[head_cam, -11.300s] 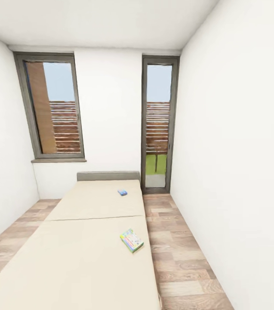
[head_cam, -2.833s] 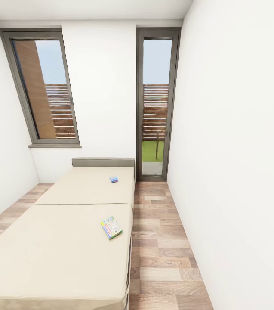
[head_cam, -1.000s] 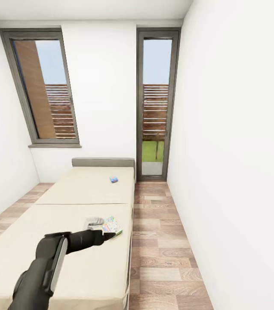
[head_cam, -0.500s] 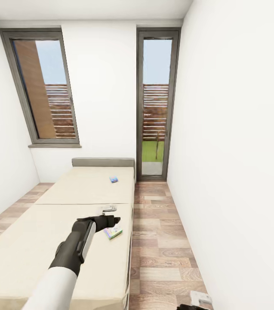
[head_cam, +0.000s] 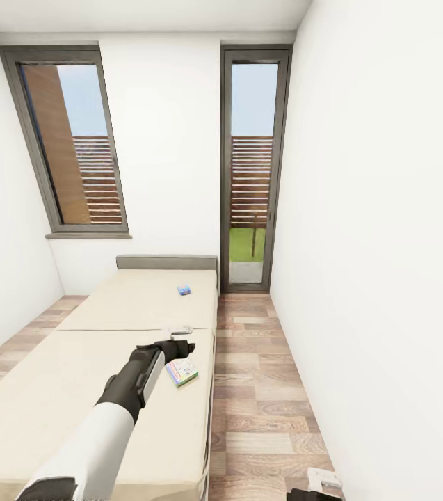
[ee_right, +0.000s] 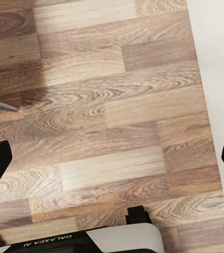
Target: Put all the toys in the child's room - the three board games (two on the bed and one on the table), the two jigsaw puzzles on the table, and the tennis ball on the table - inside the toy box on the table in the child's room.
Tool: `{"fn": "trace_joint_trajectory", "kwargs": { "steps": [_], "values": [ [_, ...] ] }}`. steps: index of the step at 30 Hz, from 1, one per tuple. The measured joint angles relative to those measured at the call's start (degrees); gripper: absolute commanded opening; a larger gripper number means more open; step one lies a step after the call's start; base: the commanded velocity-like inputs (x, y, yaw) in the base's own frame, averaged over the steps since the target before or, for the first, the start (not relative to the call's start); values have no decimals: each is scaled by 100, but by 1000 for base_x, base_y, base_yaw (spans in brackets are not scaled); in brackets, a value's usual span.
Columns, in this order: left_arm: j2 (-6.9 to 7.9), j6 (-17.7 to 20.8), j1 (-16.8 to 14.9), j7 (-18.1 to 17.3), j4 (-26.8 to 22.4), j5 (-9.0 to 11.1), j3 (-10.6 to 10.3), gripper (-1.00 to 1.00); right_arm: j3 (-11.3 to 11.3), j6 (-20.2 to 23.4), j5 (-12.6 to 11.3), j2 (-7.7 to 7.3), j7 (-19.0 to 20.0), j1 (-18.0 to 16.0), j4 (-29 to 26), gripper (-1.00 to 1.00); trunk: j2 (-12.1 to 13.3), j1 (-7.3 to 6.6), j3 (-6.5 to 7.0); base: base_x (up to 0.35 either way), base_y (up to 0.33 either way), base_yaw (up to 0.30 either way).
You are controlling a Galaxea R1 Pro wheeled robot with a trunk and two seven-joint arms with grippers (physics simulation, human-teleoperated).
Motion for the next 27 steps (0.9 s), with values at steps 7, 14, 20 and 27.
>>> {"fn": "trace_joint_trajectory", "kwargs": {
  "steps": [7,14,20,27],
  "values": [
    [0,-103,-24,18,57,-6,-4,100,14,-2,2,11,-6,11,0,100,0,0,0,0,0,0],
    [0,-134,-27,20,67,-8,-4,100,4,-4,6,4,-8,24,0,100,0,0,0,0,0,0],
    [0,-148,-27,15,66,-2,-4,100,1,-7,7,1,-8,30,0,100,0,0,0,0,0,0],
    [0,-160,-22,-13,61,1,1,100,4,-84,4,0,-9,37,0,100,0,0,0,0,0,0]
  ]
}}
